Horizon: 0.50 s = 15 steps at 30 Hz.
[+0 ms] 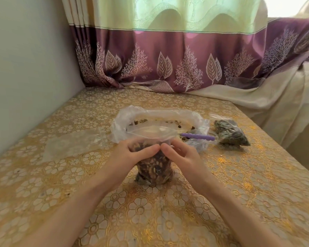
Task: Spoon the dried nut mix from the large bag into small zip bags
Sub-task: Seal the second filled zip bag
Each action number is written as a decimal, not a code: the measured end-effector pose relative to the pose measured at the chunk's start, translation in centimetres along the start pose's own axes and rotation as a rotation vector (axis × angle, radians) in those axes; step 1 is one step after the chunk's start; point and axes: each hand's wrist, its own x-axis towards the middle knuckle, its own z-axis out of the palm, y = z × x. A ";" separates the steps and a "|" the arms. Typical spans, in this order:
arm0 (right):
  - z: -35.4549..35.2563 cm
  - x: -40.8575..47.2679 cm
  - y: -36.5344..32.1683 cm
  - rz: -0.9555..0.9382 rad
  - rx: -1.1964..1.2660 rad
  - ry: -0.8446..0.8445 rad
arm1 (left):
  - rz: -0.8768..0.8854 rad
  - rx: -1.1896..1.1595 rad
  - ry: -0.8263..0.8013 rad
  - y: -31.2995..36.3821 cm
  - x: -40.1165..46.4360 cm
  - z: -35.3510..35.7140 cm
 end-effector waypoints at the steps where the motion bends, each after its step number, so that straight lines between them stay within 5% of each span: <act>1: 0.1 0.0 0.0 -0.011 0.012 0.029 | -0.001 -0.019 -0.004 0.1 0.0 0.1; 9: 0.2 -0.1 -0.4 0.054 0.243 0.152 | -0.053 -0.019 -0.002 0.6 -0.1 -0.3; 15: -0.1 0.0 -0.9 0.083 0.368 0.143 | 0.095 -0.057 0.130 1.6 0.0 -0.9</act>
